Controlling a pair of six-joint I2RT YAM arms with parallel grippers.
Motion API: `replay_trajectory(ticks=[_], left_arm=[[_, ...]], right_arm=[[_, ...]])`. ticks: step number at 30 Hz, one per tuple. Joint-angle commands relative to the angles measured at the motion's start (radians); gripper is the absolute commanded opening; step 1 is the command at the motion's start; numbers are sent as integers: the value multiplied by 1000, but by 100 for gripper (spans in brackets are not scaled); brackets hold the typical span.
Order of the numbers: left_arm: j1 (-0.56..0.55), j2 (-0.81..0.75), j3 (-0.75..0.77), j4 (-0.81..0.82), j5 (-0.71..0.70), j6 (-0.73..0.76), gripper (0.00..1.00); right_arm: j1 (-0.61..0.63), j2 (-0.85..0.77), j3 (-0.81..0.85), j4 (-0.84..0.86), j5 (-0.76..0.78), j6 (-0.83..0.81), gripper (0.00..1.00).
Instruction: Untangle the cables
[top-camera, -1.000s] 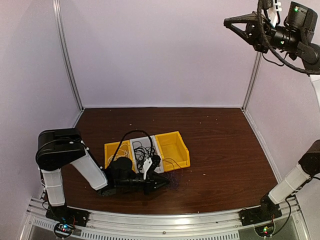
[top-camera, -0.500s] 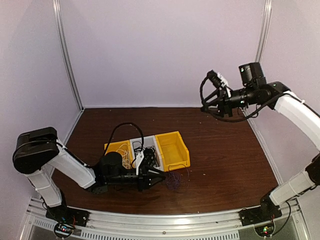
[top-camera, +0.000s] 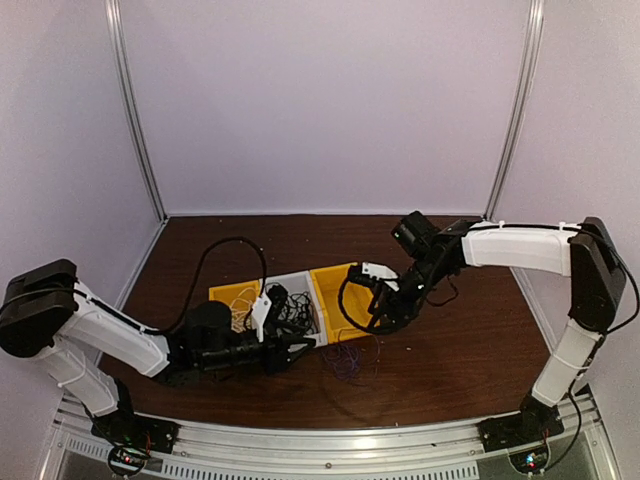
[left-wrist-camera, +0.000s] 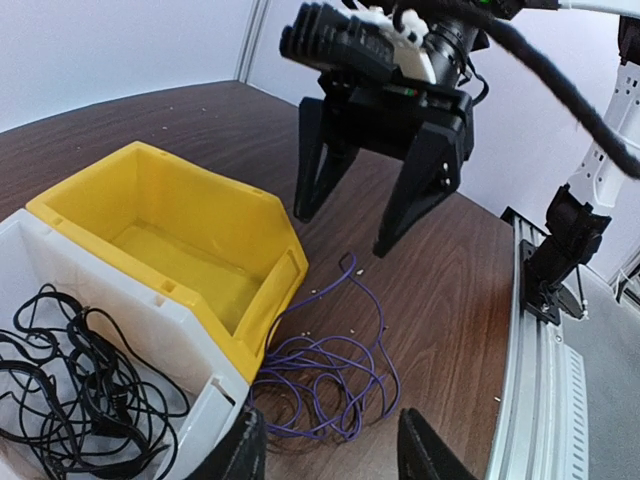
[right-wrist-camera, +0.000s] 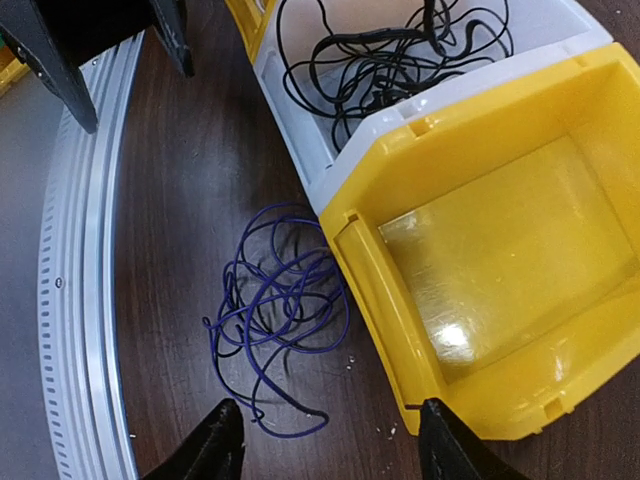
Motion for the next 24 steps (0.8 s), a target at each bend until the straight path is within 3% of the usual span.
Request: replay_trajectory(ticks=[1, 3, 5, 7, 8, 11, 15, 24], left_arm=[[-5, -57, -27, -25, -89, -18, 46], [-5, -81, -31, -44, -123, -17, 46], [-4, -105, -34, -56, -148, -15, 47], [-5, -115, -32, -64, -160, 0, 50], [-4, -114, -27, -70, -160, 15, 52], [-5, -70, 6, -59, -164, 61, 56], [-4, 55, 87, 39, -61, 145, 59], [-5, 376, 280, 198, 46, 156, 59]], right_arm=[[51, 67, 30, 28, 22, -7, 61], [61, 99, 40, 44, 22, 6, 58], [63, 119, 55, 54, 22, 24, 42], [65, 119, 79, 42, 7, 31, 11], [64, 103, 88, 37, -5, 35, 0], [80, 17, 124, 2, -52, 36, 0], [111, -90, 220, -83, -113, 38, 0], [125, -164, 403, -211, -181, 53, 0]])
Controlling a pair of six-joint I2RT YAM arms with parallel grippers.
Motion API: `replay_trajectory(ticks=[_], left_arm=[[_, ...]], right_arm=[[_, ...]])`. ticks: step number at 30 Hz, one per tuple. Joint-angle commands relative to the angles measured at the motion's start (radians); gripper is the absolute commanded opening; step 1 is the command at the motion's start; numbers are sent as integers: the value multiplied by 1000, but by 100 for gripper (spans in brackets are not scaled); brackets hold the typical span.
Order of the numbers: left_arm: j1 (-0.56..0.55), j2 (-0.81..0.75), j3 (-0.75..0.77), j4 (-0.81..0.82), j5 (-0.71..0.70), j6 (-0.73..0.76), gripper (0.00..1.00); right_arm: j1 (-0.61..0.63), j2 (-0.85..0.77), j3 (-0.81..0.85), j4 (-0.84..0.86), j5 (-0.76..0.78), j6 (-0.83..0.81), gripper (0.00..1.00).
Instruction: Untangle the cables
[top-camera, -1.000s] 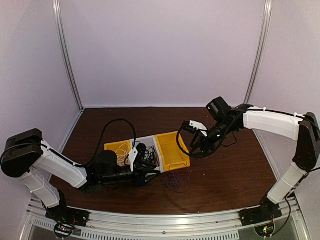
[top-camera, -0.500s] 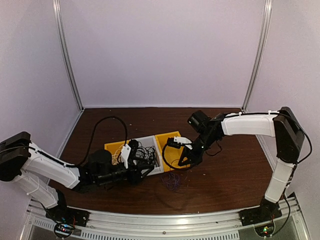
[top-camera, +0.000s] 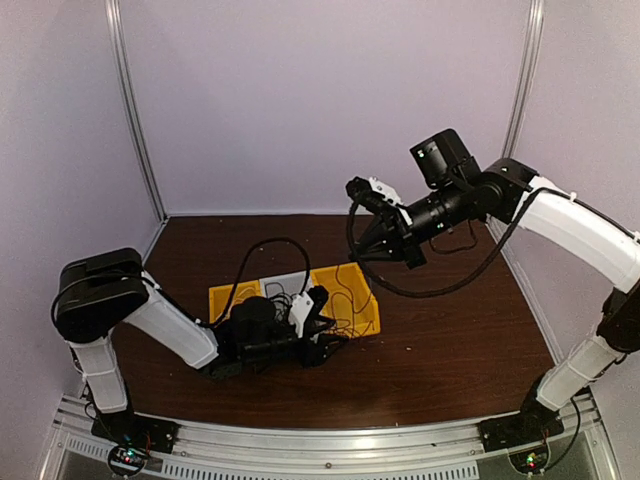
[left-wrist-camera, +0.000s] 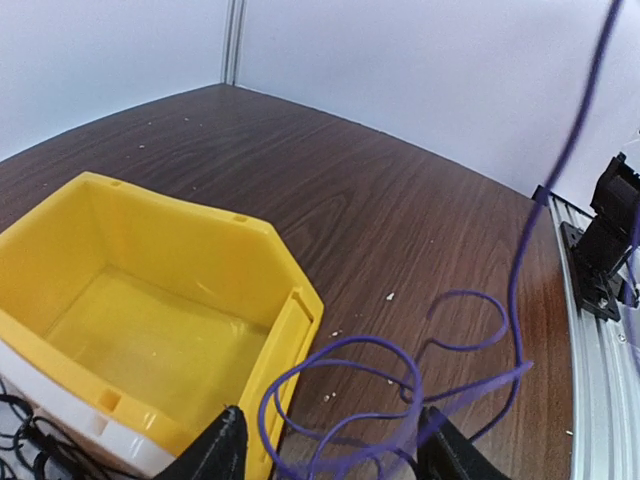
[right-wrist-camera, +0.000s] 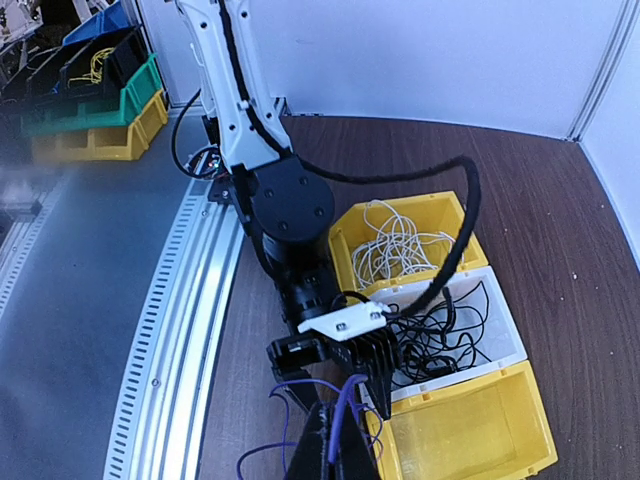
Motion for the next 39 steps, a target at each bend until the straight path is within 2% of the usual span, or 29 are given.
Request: replay_trajectory(ticks=[1, 3, 4, 8, 12, 18, 22, 27, 34, 39], left_arm=[[-4, 107, 73, 162, 74, 27, 58], [-4, 143, 75, 230, 83, 9, 56], [-5, 162, 69, 269, 89, 2, 51], [-4, 208, 62, 358, 112, -31, 21], [-5, 229, 30, 421, 115, -72, 8], [-4, 242, -25, 477, 105, -97, 0], [-5, 244, -42, 487, 99, -102, 0], [-5, 201, -86, 495, 93, -107, 0], [-8, 133, -126, 381, 133, -147, 0], [-41, 34, -196, 235, 20, -158, 0]], right_arm=[[1, -16, 51, -84, -60, 28, 0], [1, -32, 83, -84, -81, 43, 0], [0, -41, 104, -84, -91, 51, 0], [1, -49, 186, -92, -99, 69, 0], [-1, -45, 273, -114, -97, 69, 0], [-47, -51, 450, -94, -113, 95, 0], [-105, -44, 588, -77, -137, 111, 0], [-152, -35, 654, -82, -151, 115, 0], [-231, -45, 737, -34, -107, 137, 0], [-272, -23, 810, 70, 37, 197, 0]])
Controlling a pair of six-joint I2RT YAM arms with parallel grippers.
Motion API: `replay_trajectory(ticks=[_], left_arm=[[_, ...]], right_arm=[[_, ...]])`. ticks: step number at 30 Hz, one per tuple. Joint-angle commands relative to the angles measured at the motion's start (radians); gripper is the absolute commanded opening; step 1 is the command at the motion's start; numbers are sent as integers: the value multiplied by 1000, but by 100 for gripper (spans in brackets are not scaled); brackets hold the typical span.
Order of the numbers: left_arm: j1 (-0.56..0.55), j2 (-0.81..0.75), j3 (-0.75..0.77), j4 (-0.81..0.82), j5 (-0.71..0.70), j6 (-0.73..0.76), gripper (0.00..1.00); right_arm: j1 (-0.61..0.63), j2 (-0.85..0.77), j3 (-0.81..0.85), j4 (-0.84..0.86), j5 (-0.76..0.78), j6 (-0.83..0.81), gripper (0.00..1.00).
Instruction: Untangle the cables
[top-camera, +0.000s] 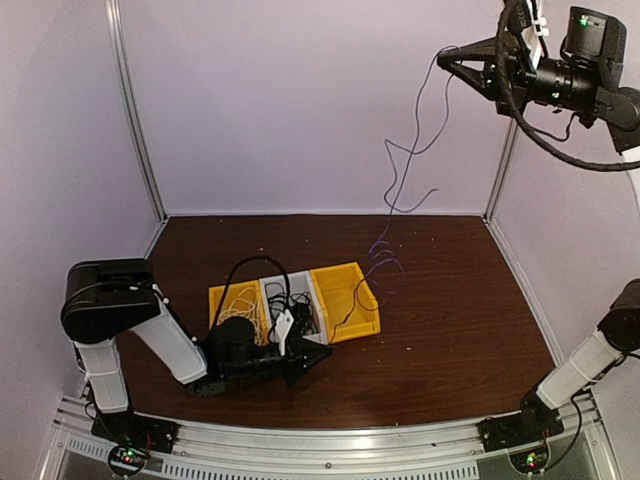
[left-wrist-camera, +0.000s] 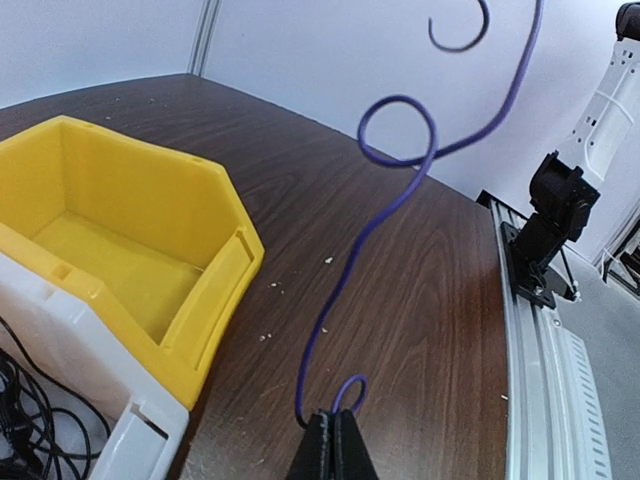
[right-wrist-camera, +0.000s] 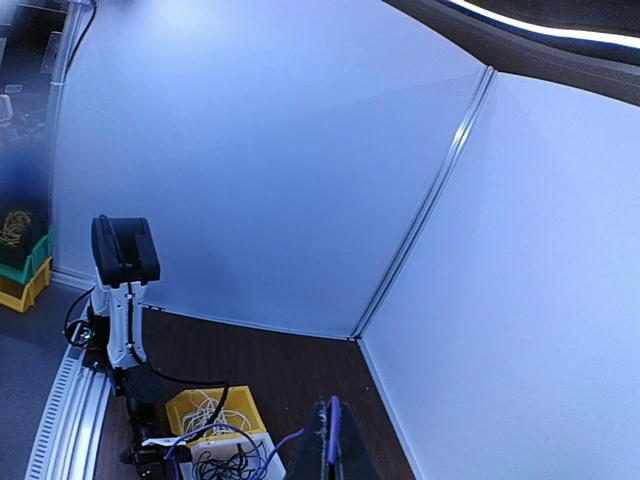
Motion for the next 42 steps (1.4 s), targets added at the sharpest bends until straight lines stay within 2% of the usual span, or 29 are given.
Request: replay_trajectory(ticks=[1, 4, 10, 12, 14, 16, 18, 22, 27, 32, 37, 42], left_arm=[[-25, -82, -76, -74, -105, -50, 0], [-27, -92, -121, -48, -171, -93, 0], [-30, -96, -118, -87, -173, -106, 0], [-39, -142, -126, -130, -202, -110, 0], [-54, -202, -138, -178, -223, -101, 0], [-71, -266, -133, -276, -245, -82, 0], [-98, -327, -134, -414, -277, -72, 0], [-189, -532, -196, -686, -389, -138, 0], [-244, -836, -261, -1068, -503, -290, 0], [-302, -1039, -285, -1319, -554, -444, 0], [-323, -1126, -262, -1521, -610, -497, 0], [-323, -1147, -198, -1552, -693, -452, 0]], right_arm=[[-30, 19, 79, 135, 164, 70, 0], [-38, 41, 113, 198, 343, 84, 0], [-55, 72, 131, 314, 738, 52, 0], [-67, 68, 99, 354, 807, 42, 0], [-70, 66, 67, 356, 796, 15, 0], [-70, 56, 23, 370, 804, 16, 0], [-74, 49, -8, 398, 874, 19, 0], [-109, 49, -24, 456, 987, -30, 0], [-200, 56, -131, 552, 1013, -31, 0], [-376, 107, -197, 601, 955, 69, 0], [-466, 135, -289, 647, 948, 99, 0], [-475, 48, -503, 741, 899, 82, 0]])
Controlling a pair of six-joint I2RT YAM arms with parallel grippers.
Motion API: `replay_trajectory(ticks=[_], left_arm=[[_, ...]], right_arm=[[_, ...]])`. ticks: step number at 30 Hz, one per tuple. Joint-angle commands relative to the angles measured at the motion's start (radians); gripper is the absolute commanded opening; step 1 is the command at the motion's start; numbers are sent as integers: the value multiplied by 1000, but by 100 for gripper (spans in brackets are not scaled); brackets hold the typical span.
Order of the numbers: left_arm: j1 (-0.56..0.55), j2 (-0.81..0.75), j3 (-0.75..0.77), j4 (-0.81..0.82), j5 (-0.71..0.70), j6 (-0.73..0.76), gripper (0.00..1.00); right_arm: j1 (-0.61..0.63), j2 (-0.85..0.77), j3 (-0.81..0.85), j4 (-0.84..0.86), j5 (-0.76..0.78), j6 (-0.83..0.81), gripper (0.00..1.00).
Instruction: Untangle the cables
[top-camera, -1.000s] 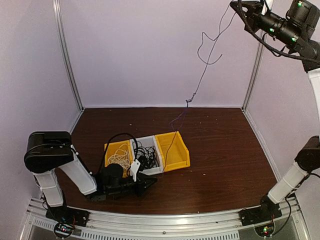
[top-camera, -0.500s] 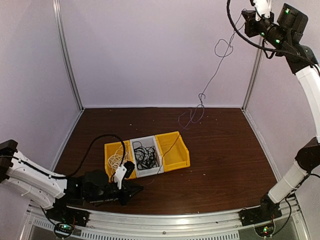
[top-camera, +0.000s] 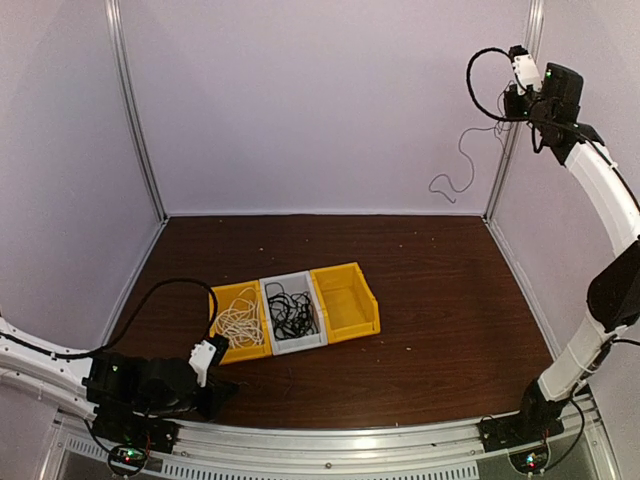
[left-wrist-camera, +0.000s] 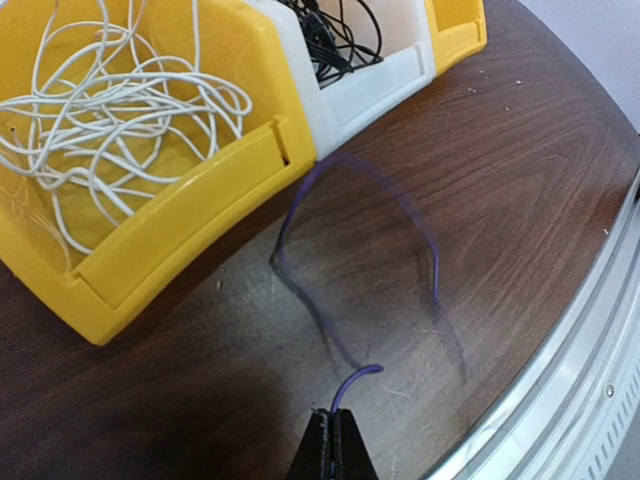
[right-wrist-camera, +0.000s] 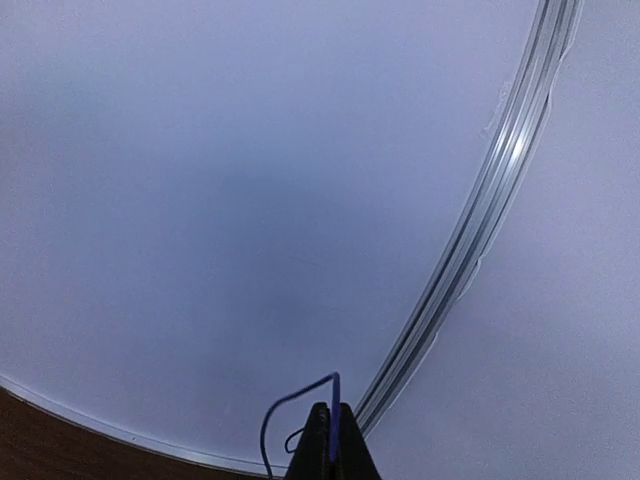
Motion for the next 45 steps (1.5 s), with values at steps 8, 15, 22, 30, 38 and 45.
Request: replay_trajectory(ticks=[8, 15, 22, 30, 38, 45], left_arm=[[-4, 107, 300, -15, -138, 284, 0], [2, 294, 585, 46, -100, 542, 0], [93, 459, 818, 111, -8, 653, 0], [206, 632, 1015, 179, 54, 720, 0], [294, 731, 1057, 234, 109, 737, 0], [359, 820, 1028, 291, 200, 711, 0]], right_arm=[[-1, -192, -457, 99, -245, -8, 0], [2, -322, -711, 80, -485, 66, 0], [7, -382, -851, 59, -684, 102, 0], [12, -431, -1046, 88, -752, 105, 0], [9, -417, -1058, 76, -806, 93, 0], [9, -415, -1060, 75, -808, 82, 0]])
